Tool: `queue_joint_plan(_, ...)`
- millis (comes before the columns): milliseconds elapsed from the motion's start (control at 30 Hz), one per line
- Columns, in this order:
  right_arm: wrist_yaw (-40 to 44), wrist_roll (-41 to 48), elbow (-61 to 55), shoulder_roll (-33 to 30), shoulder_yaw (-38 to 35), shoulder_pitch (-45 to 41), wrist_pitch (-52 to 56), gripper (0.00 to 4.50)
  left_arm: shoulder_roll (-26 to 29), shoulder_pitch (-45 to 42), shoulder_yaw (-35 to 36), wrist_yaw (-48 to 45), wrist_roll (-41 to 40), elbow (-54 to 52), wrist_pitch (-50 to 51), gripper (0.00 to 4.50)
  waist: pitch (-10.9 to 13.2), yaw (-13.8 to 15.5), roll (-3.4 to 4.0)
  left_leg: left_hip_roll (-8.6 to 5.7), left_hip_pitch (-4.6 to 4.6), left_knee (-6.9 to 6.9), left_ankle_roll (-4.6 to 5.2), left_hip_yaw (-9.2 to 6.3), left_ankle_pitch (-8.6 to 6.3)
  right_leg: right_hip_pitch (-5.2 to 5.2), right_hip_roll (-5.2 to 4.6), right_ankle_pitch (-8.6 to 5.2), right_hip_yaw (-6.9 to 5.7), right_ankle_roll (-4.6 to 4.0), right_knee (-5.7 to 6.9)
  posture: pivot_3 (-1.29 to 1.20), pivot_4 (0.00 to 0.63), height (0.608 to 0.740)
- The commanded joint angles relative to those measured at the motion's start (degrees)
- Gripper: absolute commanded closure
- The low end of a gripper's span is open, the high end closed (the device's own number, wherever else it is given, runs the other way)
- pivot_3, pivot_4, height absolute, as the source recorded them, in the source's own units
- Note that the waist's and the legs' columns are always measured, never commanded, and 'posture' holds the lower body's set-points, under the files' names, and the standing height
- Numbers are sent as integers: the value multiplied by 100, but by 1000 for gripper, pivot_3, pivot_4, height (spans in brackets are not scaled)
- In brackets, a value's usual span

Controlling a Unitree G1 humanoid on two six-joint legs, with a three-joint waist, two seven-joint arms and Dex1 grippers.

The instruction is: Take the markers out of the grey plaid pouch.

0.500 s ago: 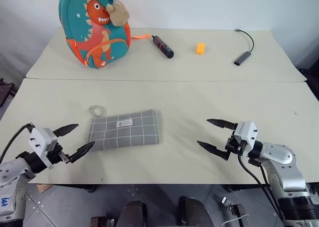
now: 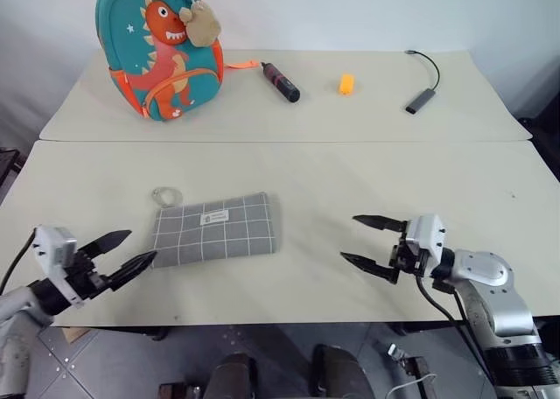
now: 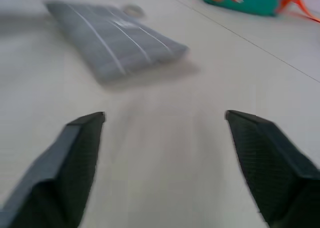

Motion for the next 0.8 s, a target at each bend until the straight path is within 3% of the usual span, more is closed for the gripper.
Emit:
queue_joint_plan(33, -166, -33, -722, 52, 461, -599, 544, 1932, 289, 46, 328, 128, -388, 575, 1050, 0, 0, 3, 0, -1, 0, 1, 0, -1, 0, -1, 0, 0, 1, 0, 1, 0, 150, 740)
queue_joint_plan(267, -981, -1097, -665, 560, 1553, -1636, 1257, 4389, 704, -779, 324, 641, -907, 1106, 2831, 0, -12, 63, -25, -13, -14, 2, -4, -3, 1, -50, -14, -11, -7, -22, 74, 0, 150, 740)
queue_joint_plan(500, -1593, -1986, 35, 1264, 2315, -2007, 1409, 4451, 591, -2240, -172, 959, -1009, 1669, 3904, 0, -19, -19, -38, -13, -11, 2, -9, 20, 3, -58, -11, -13, -11, -25, 79, 0, 150, 740)
queue_joint_plan(633, -1512, -2255, 383, 1347, 2532, -2125, 1236, 4451, 596, -2833, -547, 938, -867, 1955, 4236, 0, -19, -119, -38, -13, -10, 1, -11, 41, 5, -63, -10, -14, -13, -27, 87, 0, 150, 740)
queue_joint_plan(800, -1392, -2573, 918, 1335, 2653, -2270, 804, 4451, 780, -3650, -1504, 723, -447, 2566, 4743, 0, -19, -132, -38, -10, -5, 1, -15, 76, 7, -63, -9, -14, -19, -27, 87, 0, 150, 740)
